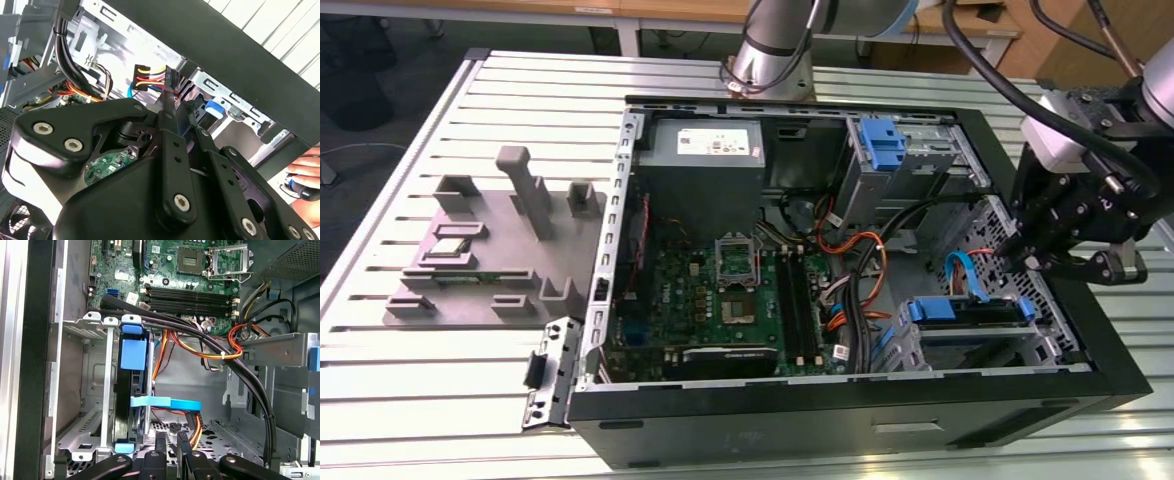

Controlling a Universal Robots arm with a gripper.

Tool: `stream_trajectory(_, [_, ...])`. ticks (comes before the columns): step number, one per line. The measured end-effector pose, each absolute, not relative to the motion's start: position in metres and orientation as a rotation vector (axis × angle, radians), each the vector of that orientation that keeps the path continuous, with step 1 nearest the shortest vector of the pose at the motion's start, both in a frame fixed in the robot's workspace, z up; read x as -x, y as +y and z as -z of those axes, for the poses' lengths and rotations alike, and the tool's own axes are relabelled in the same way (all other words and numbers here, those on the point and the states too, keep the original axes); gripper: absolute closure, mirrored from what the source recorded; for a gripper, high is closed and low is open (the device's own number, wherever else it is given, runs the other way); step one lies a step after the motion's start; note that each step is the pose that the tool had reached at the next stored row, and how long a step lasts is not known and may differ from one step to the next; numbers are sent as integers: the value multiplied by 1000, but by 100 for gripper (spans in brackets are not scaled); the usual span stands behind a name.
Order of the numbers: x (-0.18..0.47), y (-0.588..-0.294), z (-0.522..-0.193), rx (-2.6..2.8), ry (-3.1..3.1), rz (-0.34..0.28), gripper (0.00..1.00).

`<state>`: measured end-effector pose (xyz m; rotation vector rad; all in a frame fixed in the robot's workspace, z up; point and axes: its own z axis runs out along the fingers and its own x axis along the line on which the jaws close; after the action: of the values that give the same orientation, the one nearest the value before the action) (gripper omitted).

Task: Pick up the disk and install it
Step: 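Insert the second disk wire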

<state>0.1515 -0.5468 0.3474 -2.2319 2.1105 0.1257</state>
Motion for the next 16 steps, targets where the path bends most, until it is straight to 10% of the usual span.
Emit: stream_trajectory(16, [-155, -543, -342, 2237, 2110, -129, 76])
